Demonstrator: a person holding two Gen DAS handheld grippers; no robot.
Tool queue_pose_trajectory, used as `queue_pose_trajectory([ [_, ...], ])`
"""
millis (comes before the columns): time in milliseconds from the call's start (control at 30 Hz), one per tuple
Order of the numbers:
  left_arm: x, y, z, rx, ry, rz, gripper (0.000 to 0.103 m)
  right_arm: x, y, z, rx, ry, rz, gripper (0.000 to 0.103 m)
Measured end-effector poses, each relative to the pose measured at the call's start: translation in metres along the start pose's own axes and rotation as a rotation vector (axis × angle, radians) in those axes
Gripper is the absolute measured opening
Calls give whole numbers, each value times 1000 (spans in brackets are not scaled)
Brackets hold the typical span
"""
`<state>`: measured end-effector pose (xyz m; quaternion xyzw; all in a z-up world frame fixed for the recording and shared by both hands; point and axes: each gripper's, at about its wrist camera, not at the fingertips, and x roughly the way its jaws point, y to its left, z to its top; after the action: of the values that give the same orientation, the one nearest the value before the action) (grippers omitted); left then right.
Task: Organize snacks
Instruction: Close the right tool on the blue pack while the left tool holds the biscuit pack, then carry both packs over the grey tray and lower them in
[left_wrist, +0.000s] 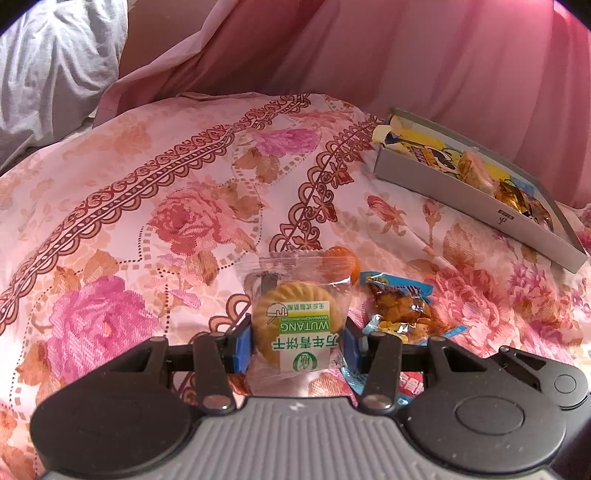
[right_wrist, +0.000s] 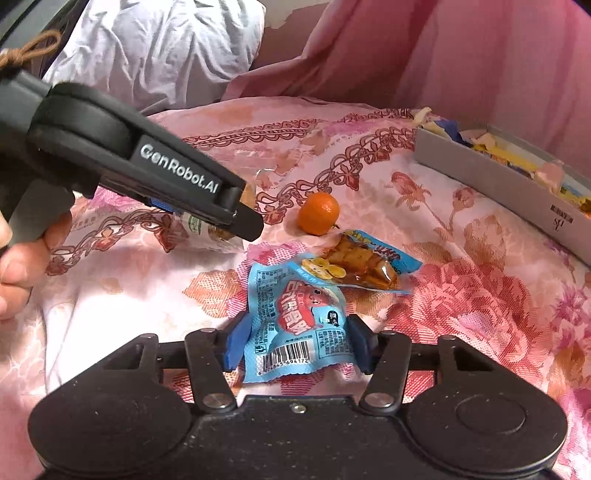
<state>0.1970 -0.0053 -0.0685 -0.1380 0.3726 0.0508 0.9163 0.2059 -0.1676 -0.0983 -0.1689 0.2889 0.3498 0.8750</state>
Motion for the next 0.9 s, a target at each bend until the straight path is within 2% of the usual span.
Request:
queue_pose_trajectory([
  [333,-20,5,2,-34,-23,31,52,-13,35,-5,-279,-59,-131,56],
  [433,-23,4,2,-33,-26,37,52,-18,41,-8,-328,-68,-153,56],
  [600,-30,-3,6,-18,-45,29,52,-31,41,-8,-348,-105,-193,56],
  [900,-37,-18,30,17,-101,5,52,-63,24,3,-283,-226,-290,57],
])
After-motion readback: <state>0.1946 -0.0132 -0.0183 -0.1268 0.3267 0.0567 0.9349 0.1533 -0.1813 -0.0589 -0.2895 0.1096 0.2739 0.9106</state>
